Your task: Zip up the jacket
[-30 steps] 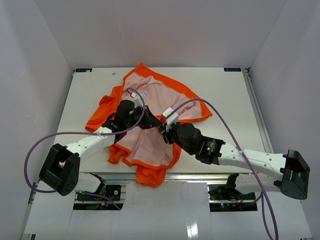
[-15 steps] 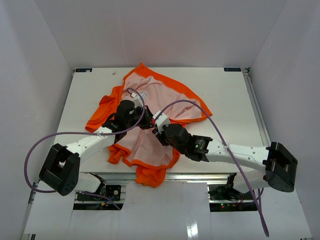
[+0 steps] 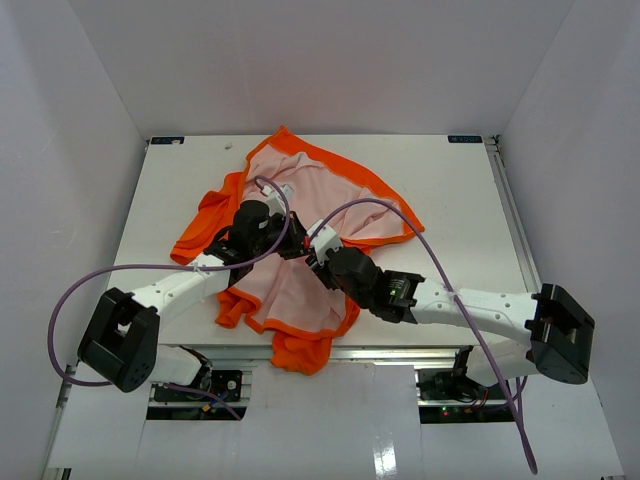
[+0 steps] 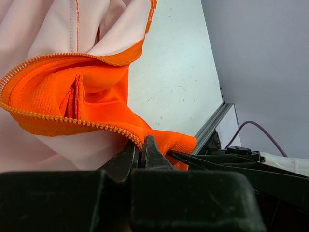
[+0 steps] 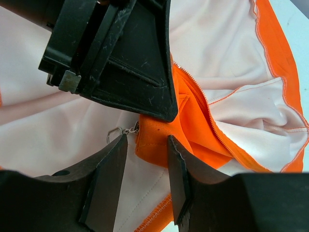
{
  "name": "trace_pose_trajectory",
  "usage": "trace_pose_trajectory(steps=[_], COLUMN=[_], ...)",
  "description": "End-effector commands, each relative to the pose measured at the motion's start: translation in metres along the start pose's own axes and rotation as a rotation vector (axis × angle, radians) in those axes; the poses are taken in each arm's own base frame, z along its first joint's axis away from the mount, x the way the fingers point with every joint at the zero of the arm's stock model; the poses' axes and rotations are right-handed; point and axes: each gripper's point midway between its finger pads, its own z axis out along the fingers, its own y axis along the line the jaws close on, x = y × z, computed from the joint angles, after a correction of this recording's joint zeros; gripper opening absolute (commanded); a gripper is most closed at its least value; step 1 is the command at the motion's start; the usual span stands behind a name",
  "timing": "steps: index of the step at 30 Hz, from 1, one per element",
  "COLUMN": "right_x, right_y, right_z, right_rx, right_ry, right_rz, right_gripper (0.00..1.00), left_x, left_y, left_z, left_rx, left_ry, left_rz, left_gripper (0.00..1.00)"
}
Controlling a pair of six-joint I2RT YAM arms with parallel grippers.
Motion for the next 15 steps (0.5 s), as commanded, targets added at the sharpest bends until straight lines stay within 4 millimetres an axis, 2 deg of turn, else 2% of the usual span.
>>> trace_pose_trajectory(steps=[1, 9, 15], right_x=[-0.019, -0.014, -0.016], right_y=[-0.002, -0.002, 0.000], right_z=[0.003, 0.006, 0.007], right_rx=[0.023, 0.032, -0.012], right_ry=[-0.046, -0.037, -0.057], right_rz=[0.002, 0.007, 0.043], right_gripper=[0.44, 0.38, 0.22], left_x=[-0.012, -0.010, -0.006], left_y=[-0.018, -0.024, -0.031], left_z=[-0.008, -0.010, -0.012], left_rx=[0.040, 0.077, 0.122], left_ry=[-0.034, -0.030, -0.021], left_rz=[0.032, 0.028, 0.017], left_gripper=[0.00, 0.00, 0.00])
